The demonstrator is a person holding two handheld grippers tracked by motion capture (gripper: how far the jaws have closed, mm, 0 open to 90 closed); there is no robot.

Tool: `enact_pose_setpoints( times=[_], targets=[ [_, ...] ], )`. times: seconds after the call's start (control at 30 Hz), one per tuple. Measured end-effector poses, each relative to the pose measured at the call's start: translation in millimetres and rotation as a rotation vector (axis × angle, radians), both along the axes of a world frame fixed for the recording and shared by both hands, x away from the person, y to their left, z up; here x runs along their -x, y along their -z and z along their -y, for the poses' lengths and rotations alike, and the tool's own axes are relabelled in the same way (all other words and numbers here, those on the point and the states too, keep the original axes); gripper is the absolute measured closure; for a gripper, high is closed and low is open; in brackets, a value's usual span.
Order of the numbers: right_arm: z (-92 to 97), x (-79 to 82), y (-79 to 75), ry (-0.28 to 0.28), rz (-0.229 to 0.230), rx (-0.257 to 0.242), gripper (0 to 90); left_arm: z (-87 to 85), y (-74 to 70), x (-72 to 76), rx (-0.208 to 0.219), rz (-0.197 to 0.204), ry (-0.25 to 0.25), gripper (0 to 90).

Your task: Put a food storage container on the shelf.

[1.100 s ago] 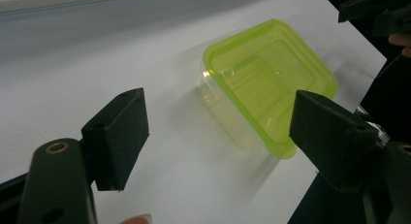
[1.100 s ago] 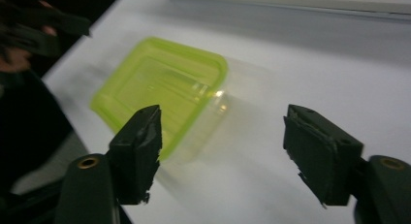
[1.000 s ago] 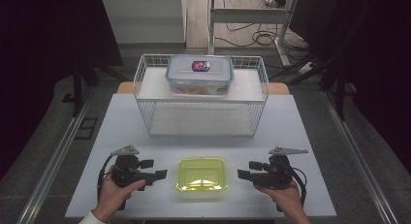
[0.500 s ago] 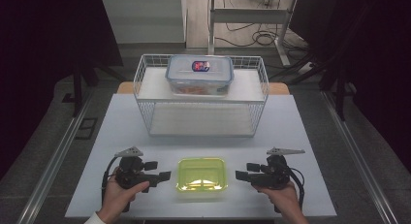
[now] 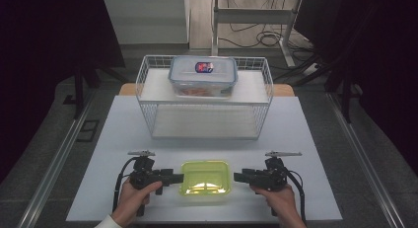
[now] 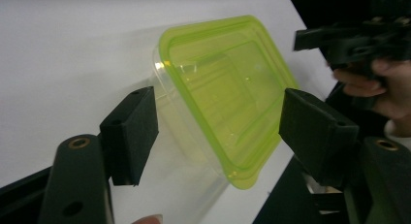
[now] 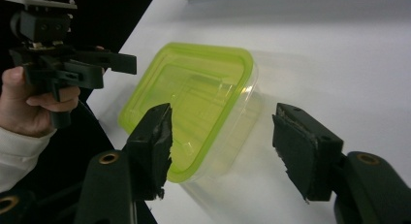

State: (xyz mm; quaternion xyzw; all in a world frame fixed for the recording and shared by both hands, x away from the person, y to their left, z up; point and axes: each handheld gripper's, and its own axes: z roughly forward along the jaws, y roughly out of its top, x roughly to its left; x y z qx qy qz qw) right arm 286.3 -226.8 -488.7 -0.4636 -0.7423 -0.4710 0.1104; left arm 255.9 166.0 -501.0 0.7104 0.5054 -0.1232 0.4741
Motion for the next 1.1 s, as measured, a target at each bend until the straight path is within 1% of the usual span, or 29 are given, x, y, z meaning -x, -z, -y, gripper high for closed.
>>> enact_pose_setpoints(
  times=[0.03,0.07,0.1,0.17,0.23,0.27,0.3,0.33,0.4,0.43,0.5,0.53,0.57,0.63,0.67,0.7,0.73,0.77,0.8,0.83,0.87,0.9,0.93,0.97,1.03,1.07,1.1],
  targets=[
    [-2.3,-0.8,2.4,-0.005,-0.009,0.002,40.8,-0.1,0.0,-0.4,0.011,-0.006,-0.003,30.2],
    [-2.3,-0.8,2.4,-0.005,-0.009,0.002,40.8,-0.1,0.0,-0.4,0.011,-0.006,-0.003,30.7],
    [-7.3,-1.9,6.8,-0.009,-0.025,0.008,41.6,-1.6,0.3,-1.5,0.02,-0.02,-0.008,31.2],
    [-10.3,-2.5,9.2,-0.011,-0.036,0.008,41.9,-1.9,0.9,-1.9,0.024,-0.034,-0.012,32.0],
    [-12.4,-3.7,11.0,-0.012,-0.048,0.008,42.2,-3.5,6.2,-3.8,0.052,-0.063,-0.009,32.3],
    [-13.3,-4.7,12.3,-0.011,-0.052,0.007,42.4,-4.5,9.2,-4.9,0.052,-0.081,-0.007,32.4],
    [-13.8,-5.7,13.2,-0.011,-0.054,0.005,42.7,-4.9,11.1,-5.5,0.047,-0.086,-0.015,33.3],
    [-14.0,-6.3,13.7,-0.011,-0.058,0.005,43.1,-5.2,12.7,-6.0,0.039,-0.086,-0.013,34.9],
    [-15.1,-7.9,15.4,-0.007,-0.067,0.002,45.1,-3.5,13.1,-6.7,0.038,-0.086,-0.011,36.5],
    [-15.8,-8.7,16.4,-0.006,-0.075,0.001,45.9,-1.9,13.8,-7.3,0.04,-0.092,-0.006,37.5],
    [-17.4,-10.2,18.7,-0.003,-0.085,-0.007,48.0,0.5,16.5,-8.6,0.028,-0.099,0.0,40.5],
    [-17.4,-10.2,18.7,-0.003,-0.085,-0.007,48.0,0.5,16.5,-8.6,0.028,-0.099,0.0,42.1],
    [-19.3,-11.2,21.3,-0.005,-0.103,-0.016,50.3,1.8,20.0,-10.8,0.028,-0.113,0.008,45.1],
    [-20.1,-11.2,22.8,-0.005,-0.117,-0.014,52.8,2.7,23.0,-13.0,0.041,-0.122,0.014,50.5],
    [-20.1,-11.2,22.8,-0.005,-0.117,-0.014,52.8,2.7,23.0,-13.0,0.041,-0.122,0.014,53.4],
    [-20.0,-11.3,23.4,-0.006,-0.12,-0.011,53.5,3.5,24.3,-13.6,0.046,-0.129,0.016,53.4],
    [-19.8,-11.4,24.2,-0.005,-0.118,-0.009,54.3,4.8,26.0,-14.1,0.048,-0.136,0.021,55.3],
    [-19.8,-11.2,25.6,-0.009,-0.133,-0.02,56.7,5.7,27.6,-14.4,0.053,-0.145,0.029,57.5],
    [-19.8,-11.4,26.4,-0.012,-0.13,-0.024,57.6,5.1,30.0,-14.6,0.088,-0.168,0.03,58.5],
    [-19.8,-11.4,26.4,-0.012,-0.13,-0.024,57.6,5.1,30.0,-14.6,0.088,-0.168,0.03,60.8],
    [-20.4,-11.3,27.9,-0.014,-0.134,-0.027,60.7,3.7,33.0,-15.6,0.115,-0.187,0.034,60.8],
    [-20.7,-11.4,30.9,-0.022,-0.137,-0.038,70.3,1.6,36.2,-16.3,0.126,-0.201,0.026,70.1],
    [-21.0,-11.5,31.7,-0.027,-0.149,-0.055,71.0,0.8,37.5,-16.4,0.141,-0.204,0.027,71.9],
    [-21.8,-11.6,32.7,-0.029,-0.165,-0.059,71.7,0.7,36.3,-15.9,0.136,-0.2,0.03,72.8],
    [-21.5,-11.7,32.6,-0.024,-0.175,-0.067,74.5,0.3,34.7,-14.7,0.145,-0.195,0.024,74.9],
    [-20.2,-11.7,31.7,-0.018,-0.18,-0.082,76.2,-0.6,33.3,-13.8,0.157,-0.193,0.022,76.2],
    [-20.2,-11.7,31.7,-0.018,-0.18,-0.082,76.2,-0.6,33.3,-13.8,0.157,-0.193,0.022,78.0]
  ],
)
